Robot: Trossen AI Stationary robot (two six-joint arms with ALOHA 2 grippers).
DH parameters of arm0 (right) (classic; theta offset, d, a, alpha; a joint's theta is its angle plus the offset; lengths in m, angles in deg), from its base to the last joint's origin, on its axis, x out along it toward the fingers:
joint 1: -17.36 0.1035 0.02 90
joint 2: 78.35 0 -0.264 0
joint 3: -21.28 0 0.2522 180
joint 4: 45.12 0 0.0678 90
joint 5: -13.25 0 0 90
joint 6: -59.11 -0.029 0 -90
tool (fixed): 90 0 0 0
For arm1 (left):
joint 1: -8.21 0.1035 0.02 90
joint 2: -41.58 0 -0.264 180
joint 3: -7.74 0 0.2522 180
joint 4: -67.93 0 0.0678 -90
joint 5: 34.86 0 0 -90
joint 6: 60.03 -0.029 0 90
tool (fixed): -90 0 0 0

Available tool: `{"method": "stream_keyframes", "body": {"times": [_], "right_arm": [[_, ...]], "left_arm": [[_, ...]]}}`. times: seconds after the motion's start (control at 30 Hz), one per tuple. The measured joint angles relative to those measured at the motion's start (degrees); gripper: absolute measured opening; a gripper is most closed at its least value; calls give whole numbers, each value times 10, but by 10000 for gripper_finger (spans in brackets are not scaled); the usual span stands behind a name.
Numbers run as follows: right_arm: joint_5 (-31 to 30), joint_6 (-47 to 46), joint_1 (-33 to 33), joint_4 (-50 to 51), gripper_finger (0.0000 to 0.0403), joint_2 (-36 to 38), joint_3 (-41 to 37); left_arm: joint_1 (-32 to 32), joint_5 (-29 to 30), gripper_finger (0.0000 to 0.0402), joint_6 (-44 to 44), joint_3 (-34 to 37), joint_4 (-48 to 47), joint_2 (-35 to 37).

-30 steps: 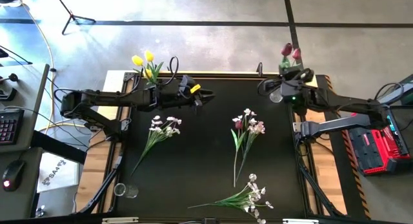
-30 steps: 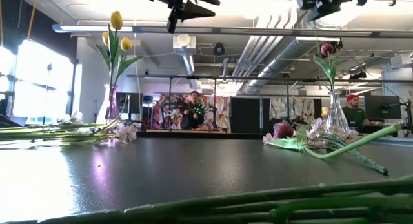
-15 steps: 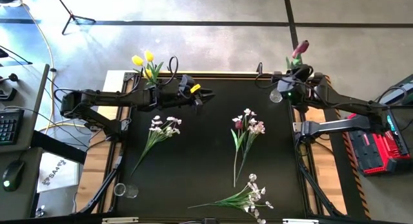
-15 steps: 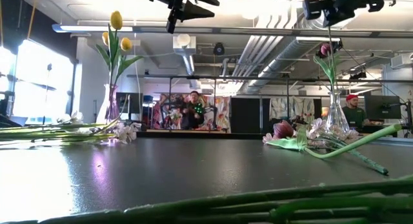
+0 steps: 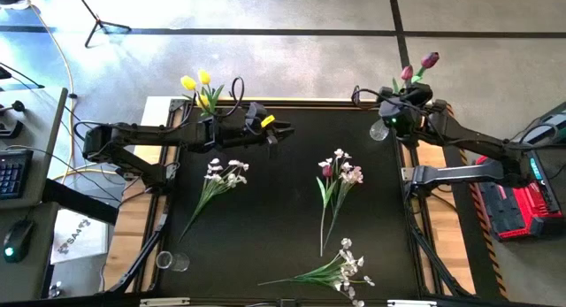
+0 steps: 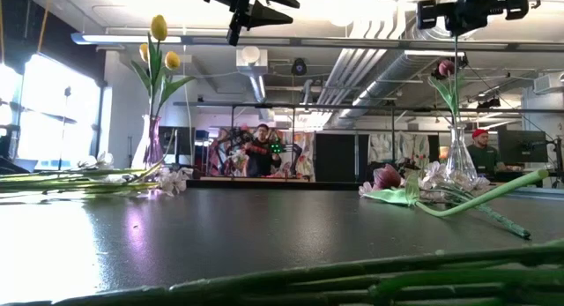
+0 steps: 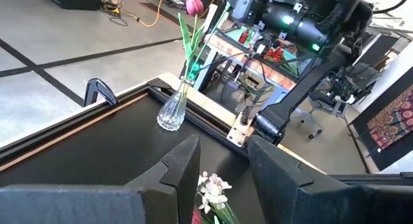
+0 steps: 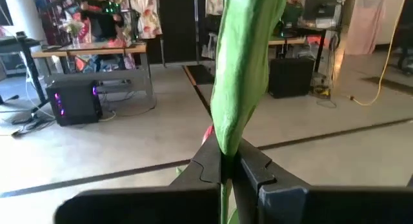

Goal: Sort flowers into vase by color
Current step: Put the left red flower into the top transparent vase

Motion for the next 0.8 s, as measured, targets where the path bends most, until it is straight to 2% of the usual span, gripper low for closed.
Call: {"method": "stream_keyframes", "body": {"times": [0.2,0.33,0.43,0.67,0.8], "right_arm": [[52,-12,-15,6,2,-9,0],[110,-2,-23,7,17,-15,0],[150,8,-29,16,39,-15,0],[191,-16,-40,48,105,-4,3],[211,-26,-44,72,133,-2,32]], "left_arm": [[0,0,122,-4,0,-4,0],[0,0,122,-7,0,-8,0],[1,0,122,-8,0,-9,0],[3,0,122,-8,0,-9,0],[3,0,122,-7,0,-17,0]]}}
